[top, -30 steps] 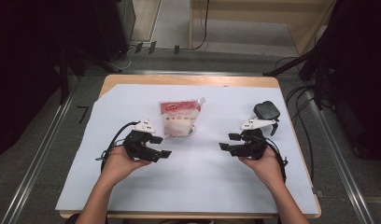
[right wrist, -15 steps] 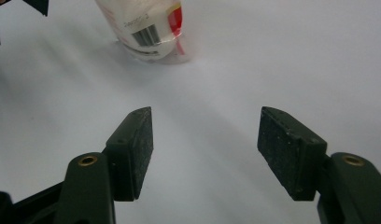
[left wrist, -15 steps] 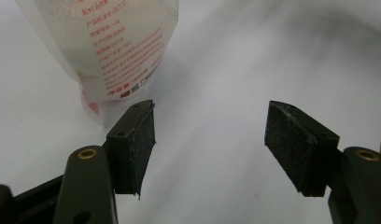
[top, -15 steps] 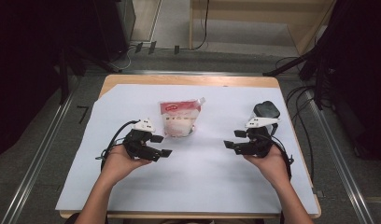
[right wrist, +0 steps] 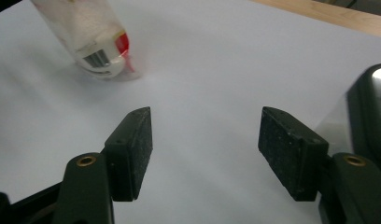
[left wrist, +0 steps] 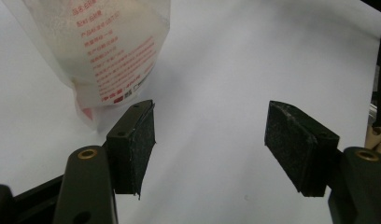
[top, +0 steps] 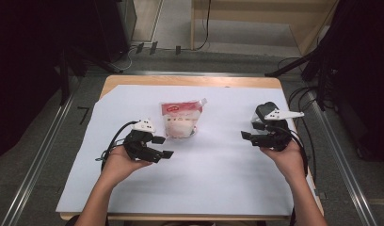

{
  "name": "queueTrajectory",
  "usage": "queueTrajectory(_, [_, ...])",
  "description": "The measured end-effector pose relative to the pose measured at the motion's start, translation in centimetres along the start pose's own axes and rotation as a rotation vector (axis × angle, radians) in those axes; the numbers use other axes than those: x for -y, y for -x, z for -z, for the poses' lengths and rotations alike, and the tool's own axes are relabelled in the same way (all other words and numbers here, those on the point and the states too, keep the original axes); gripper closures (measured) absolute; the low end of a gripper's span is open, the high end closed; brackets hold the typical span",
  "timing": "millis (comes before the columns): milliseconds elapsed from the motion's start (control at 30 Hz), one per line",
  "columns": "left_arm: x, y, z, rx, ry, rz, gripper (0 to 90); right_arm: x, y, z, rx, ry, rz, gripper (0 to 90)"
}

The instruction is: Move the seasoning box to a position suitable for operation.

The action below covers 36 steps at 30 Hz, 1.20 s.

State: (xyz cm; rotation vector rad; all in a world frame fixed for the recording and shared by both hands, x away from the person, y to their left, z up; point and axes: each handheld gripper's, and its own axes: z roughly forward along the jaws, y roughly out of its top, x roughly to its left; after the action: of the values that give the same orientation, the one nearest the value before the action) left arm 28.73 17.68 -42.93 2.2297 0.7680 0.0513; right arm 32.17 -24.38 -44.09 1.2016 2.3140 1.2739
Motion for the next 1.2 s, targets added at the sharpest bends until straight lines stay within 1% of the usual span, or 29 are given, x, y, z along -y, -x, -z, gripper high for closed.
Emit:
queueTrajectory(33, [0.0,0.0,0.0,-0.003,-0.002,-0.009,34.4,0.0,0.3,0.1,0.004,0.002,-0.007,35.6])
queueTrajectory(133, [0.1,0.2,0.0,-0.003,0.000,-0.008,34.4,-0.2,1.3,0.4,0.023,0.009,-0.021,35.3])
queueTrajectory(200, [0.2,0.2,0.1,0.003,-0.005,-0.006,34.4,-0.2,1.9,0.7,0.036,0.018,-0.040,35.1])
queueTrajectory(233, [0.3,0.3,0.1,-0.008,-0.003,-0.010,34.4,-0.2,2.2,0.8,0.042,0.024,-0.047,35.0])
queueTrajectory(300, [0.4,0.3,0.2,-0.006,-0.006,-0.006,34.4,-0.3,2.8,1.0,0.048,0.036,-0.060,34.9])
queueTrajectory(333, [0.5,0.3,0.3,-0.013,-0.005,-0.006,34.4,-0.4,3.1,1.0,0.053,0.036,-0.064,34.6])
queueTrajectory(367, [0.5,0.3,0.4,-0.009,0.000,0.001,34.4,-0.4,3.4,1.1,0.057,0.035,-0.070,34.4])
queueTrajectory(400, [0.6,0.3,0.4,-0.010,-0.002,-0.001,34.4,-0.5,3.7,1.0,0.062,0.033,-0.076,33.9])
queueTrajectory(467, [0.7,0.3,0.5,-0.014,0.001,0.006,34.4,-0.8,4.2,1.0,0.075,0.031,-0.102,32.9])
queueTrajectory(500, [0.8,0.3,0.6,-0.013,-0.001,0.001,34.4,-0.9,4.5,1.0,0.078,0.029,-0.113,32.7])
queueTrajectory(533, [0.8,0.3,0.6,-0.017,-0.001,0.007,34.4,-1.0,4.7,1.0,0.080,0.029,-0.112,32.1])
queueTrajectory(567, [0.9,0.3,0.7,-0.019,-0.001,0.004,34.4,-1.1,4.9,1.0,0.087,0.034,-0.113,31.6])
queueTrajectory(633, [0.9,0.3,0.8,-0.023,0.003,0.005,34.4,-1.4,5.3,1.0,0.103,0.025,-0.115,30.3])
queueTrajectory(700, [1.0,0.3,0.8,-0.025,0.003,0.007,34.4,-1.7,5.6,1.1,0.128,0.037,-0.106,29.0])
queueTrajectory(800, [1.1,0.3,0.8,-0.026,0.002,0.006,34.4,-1.9,6.1,1.3,0.174,0.057,-0.102,23.6])
queueTrajectory(867, [1.1,0.3,0.8,-0.029,-0.004,0.006,34.4,-1.8,6.7,1.2,0.187,0.064,-0.130,19.3])
queueTrajectory(900, [1.1,0.3,0.8,-0.029,-0.004,0.006,34.4,-1.8,6.7,1.2,0.187,0.064,-0.130,19.3])
queueTrajectory(933, [1.1,0.3,0.7,-0.025,0.000,0.010,34.4,-1.6,7.3,1.0,0.204,0.055,-0.157,15.4])
queueTrajectory(967, [1.1,0.3,0.7,-0.025,0.000,0.010,34.4,-1.6,7.3,1.0,0.204,0.055,-0.157,15.4])
queueTrajectory(1000, [1.1,0.4,0.5,-0.021,-0.010,0.006,34.4,-1.3,7.9,0.6,0.208,0.048,-0.197,14.1])
queueTrajectory(1033, [1.0,0.5,0.4,-0.020,-0.016,0.002,34.4,-1.2,8.1,0.4,0.212,0.040,-0.203,13.8])
queueTrajectory(1067, [1.0,0.5,0.3,-0.023,-0.020,-0.005,34.4,-1.0,8.2,0.2,0.220,0.048,-0.192,13.7])
queueTrajectory(1100, [1.0,0.5,0.3,-0.023,-0.020,-0.005,34.4,-1.0,8.2,0.2,0.220,0.048,-0.192,13.7])
queueTrajectory(1133, [1.0,0.6,0.2,-0.014,-0.022,0.001,34.4,-1.0,8.1,0.1,0.222,0.049,-0.176,13.6])
queueTrajectory(1167, [1.0,0.6,0.1,-0.011,-0.020,0.000,34.4,-1.1,7.9,-0.1,0.233,0.047,-0.160,13.6])
queueTrajectory(1200, [1.0,0.7,-0.1,-0.013,-0.029,-0.006,34.4,-1.1,7.8,-0.2,0.235,0.046,-0.153,13.7])
